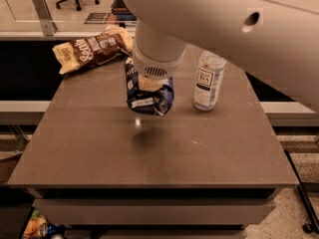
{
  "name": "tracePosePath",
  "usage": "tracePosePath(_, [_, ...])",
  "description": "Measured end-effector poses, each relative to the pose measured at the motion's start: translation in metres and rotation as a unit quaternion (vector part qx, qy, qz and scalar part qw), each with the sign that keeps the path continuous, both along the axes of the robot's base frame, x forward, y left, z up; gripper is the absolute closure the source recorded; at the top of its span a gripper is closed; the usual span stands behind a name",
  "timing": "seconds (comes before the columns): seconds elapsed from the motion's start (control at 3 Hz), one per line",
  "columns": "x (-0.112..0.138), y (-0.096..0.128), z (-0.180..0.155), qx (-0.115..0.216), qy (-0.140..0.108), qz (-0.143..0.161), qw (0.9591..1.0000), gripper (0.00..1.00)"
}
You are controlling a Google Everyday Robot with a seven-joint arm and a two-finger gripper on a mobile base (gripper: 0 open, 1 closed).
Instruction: Move blue chip bag near brown chip bag
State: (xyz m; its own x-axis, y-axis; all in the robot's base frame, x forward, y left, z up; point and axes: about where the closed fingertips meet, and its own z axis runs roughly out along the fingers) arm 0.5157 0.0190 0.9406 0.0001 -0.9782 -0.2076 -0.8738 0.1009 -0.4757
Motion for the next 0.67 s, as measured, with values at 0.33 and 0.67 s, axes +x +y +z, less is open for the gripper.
tracePosePath(0.33, [0.047, 0.011, 0.009, 0.019, -0.044, 0.027, 0.9985, 1.00])
tracePosePath(0.67, [0.089, 0.019, 0.017, 0.040, -0.084, 0.049, 0.9945, 1.00])
